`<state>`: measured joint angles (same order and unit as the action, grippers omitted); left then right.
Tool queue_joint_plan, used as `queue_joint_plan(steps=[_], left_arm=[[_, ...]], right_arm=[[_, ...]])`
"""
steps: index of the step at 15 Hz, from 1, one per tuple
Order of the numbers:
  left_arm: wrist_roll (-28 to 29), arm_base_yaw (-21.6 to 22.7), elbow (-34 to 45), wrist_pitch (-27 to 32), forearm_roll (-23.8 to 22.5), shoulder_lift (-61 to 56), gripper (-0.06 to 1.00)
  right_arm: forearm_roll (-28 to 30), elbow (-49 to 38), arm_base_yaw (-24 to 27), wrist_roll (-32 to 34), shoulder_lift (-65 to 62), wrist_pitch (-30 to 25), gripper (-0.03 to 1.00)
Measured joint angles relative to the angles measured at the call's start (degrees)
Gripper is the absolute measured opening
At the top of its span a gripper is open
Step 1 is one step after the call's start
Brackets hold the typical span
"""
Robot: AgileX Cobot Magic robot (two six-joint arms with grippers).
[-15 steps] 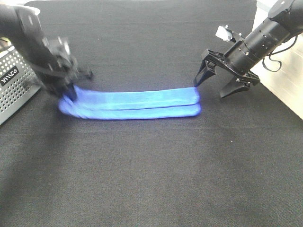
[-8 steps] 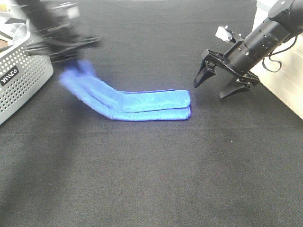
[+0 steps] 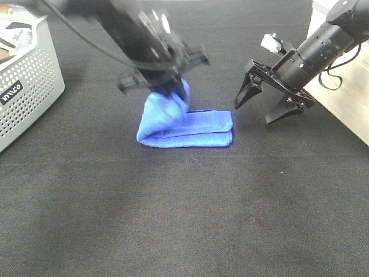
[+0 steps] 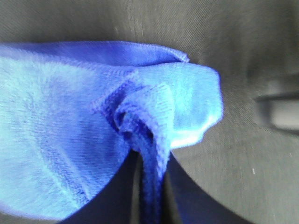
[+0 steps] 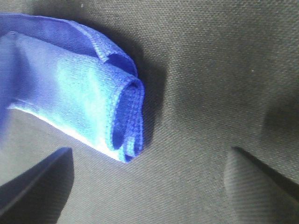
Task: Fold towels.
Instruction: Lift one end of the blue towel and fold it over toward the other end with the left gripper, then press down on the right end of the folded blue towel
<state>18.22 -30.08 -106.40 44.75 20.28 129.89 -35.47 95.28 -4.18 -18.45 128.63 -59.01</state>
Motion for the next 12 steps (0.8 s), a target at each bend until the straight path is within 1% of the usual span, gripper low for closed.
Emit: queue_joint_plan(steps=[1,2,3,4,5,7,8,9,10,12], left_arm=[[0.6,-0.5,0.0,-1.5,0.6,0.6,0.15],[0.8,-0.9,0.0,-3.2,2.2,0.9,0.25],[0.9,-1.1,0.0,-4.8,4.6,1.1,0.36],[0.8,-1.5,0.0,-6.6,8.1,1.1,0.47],[-0.2,-1.7,0.0,-8.7,11.7,1.3,0.53],[-4.4,-2.0,0.0,-10.2,17.4,1.4,0.57],[-4.4,-2.0,0.0,-10.2,17.4,1.4,0.57],[-9.3,-1.7,0.0,-10.2,19.4,0.8,0.57],[-9.3,-1.7,0.0,-10.2,19.4,0.8,0.57],[-11.1,0.2,0.0,-10.3,18.4,-1.7,0.57]], right_arm=[[-0.1,0.0,0.0,0.0,0.0,-0.3,0.82],[-0.1,0.0,0.0,0.0,0.0,-0.9,0.82],[-0.1,0.0,0.0,0.0,0.0,-0.9,0.82],[-0.1,0.0,0.0,0.0,0.0,-0.9,0.82],[-0.1,0.0,0.0,0.0,0.0,-0.9,0.82],[-0.1,0.0,0.0,0.0,-0.1,-1.1,0.82],[-0.1,0.0,0.0,0.0,-0.1,-1.1,0.82],[-0.6,0.0,0.0,0.1,-0.6,-1.7,0.82],[-0.6,0.0,0.0,0.1,-0.6,-1.7,0.82],[-3.2,0.0,0.0,0.1,-1.5,-2.2,0.82]])
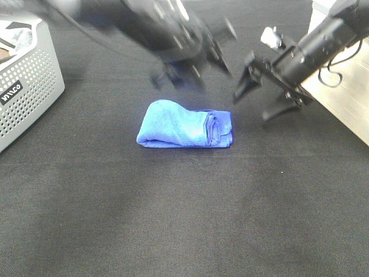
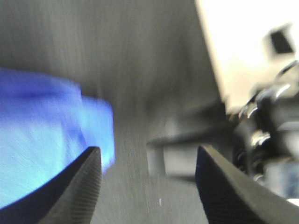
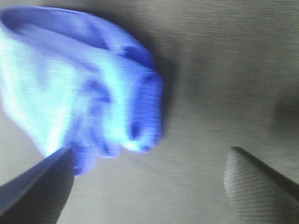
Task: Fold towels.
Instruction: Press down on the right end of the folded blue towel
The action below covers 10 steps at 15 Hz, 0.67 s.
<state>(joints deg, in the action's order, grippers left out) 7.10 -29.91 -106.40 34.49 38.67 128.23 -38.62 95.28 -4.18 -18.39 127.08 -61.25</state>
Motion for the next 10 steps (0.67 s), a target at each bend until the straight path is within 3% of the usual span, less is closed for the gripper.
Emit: queue_joint_plan(steps=[4,7,10], left_arm=[[-0.5,7.3,0.0,0.2,-9.7,-6.5,0.57],[-0.5,11.5,0.0,1.4,-11.5,-7.2,0.57],[-0.5,14.2,0.0,4.0,-12.0,-7.2,0.57]], right_arm=[[-13.5,0.2,-2.8,-4.0,-1.3,-1.4,0.82],[-20.2,0.2,-10.5,-9.1,-1.3,-1.1,0.82],[-23.3,0.2,-16.0,-10.3,-0.3,1.7,0.82]])
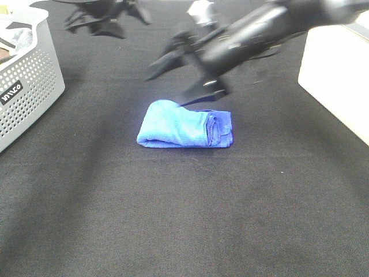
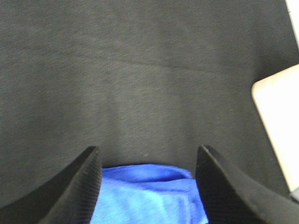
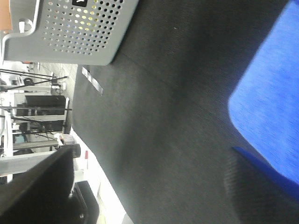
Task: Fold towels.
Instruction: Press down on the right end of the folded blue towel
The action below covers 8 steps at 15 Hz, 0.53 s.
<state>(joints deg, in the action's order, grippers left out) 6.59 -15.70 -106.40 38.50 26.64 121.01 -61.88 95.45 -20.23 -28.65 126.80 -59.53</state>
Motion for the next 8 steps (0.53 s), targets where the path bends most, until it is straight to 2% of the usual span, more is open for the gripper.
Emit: queue_joint_plan(steps=[4,8], left_arm=[[0.0,0.3,0.0,1.5,-0.6,0.0,0.57],[0.0,0.5,0.0,2.3,-0.6,0.0,0.57]], right_arm=[[-1.9,0.0,-0.7,-2.0,4.1,1.3,0.82],[5.4,0.0,0.7,-1.3,6.1,2.8,0.82]])
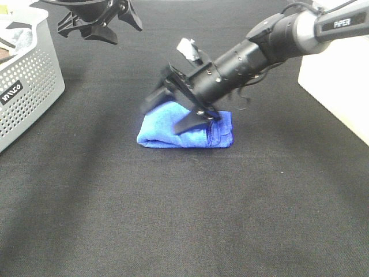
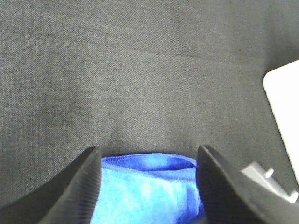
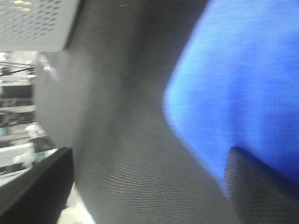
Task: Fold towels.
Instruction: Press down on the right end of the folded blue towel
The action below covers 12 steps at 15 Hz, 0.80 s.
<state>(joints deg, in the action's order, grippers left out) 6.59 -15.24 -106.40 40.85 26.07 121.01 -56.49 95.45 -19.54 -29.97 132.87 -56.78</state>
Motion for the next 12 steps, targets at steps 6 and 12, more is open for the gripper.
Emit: queue_joint_plan(steps=[6,12], left_arm=[[0.0,0.0,0.0,0.5,-0.2,0.0,0.57],[-2.1,0.0,0.0,3.0,-0.9,-0.6,0.57]], right_arm=[[6.3,0.0,4.4,3.0,0.0,1.6,0.82],[9.2,0.0,7.8,5.2,-2.0,1.2,0.82]])
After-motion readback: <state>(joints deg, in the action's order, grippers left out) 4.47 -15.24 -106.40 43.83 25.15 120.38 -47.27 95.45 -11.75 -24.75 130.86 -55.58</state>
